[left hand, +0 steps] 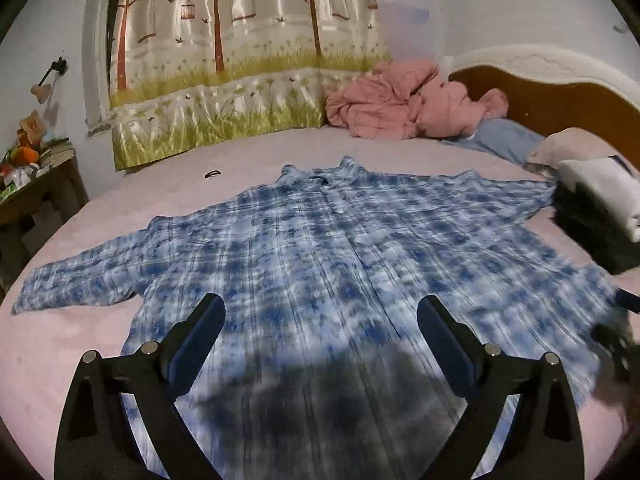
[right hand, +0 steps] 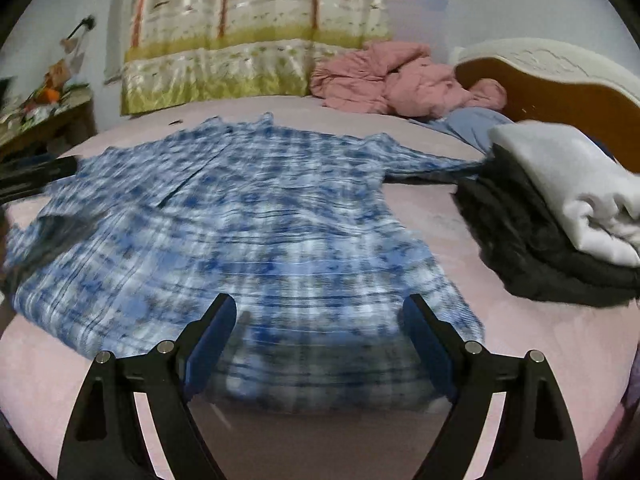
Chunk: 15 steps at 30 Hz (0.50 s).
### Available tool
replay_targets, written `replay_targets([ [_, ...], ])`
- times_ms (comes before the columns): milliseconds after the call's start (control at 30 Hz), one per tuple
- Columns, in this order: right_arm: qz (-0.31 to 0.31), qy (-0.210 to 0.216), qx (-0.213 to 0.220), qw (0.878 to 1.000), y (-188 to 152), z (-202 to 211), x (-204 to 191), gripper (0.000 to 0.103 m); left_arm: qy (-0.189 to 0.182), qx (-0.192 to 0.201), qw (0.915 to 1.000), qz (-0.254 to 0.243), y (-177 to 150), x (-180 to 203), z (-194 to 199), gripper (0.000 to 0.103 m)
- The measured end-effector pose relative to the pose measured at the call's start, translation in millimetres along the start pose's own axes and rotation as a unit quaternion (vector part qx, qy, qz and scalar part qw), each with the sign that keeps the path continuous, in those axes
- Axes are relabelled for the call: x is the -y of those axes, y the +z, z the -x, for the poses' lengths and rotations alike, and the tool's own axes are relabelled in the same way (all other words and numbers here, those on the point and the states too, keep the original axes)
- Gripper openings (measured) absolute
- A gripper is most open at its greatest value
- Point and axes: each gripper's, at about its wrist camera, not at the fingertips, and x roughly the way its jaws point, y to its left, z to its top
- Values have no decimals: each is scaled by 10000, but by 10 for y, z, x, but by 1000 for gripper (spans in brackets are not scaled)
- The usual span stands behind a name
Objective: Fold large clothes
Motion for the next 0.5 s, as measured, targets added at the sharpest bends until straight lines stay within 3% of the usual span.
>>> replay_targets([
  [167, -345, -96, 108, 9993, -67, 13, 93, 87, -1, 224, 9997, 60, -345, -81, 369, 97],
  [333, -213, -340, 169, 9991, -131, -37, 17, 87, 196, 605, 9978, 199, -557, -138, 539, 97],
  [500, -185, -249, 624, 9976, -180, 105, 22, 87, 352, 1106, 9931, 168, -633, -129, 681, 103],
])
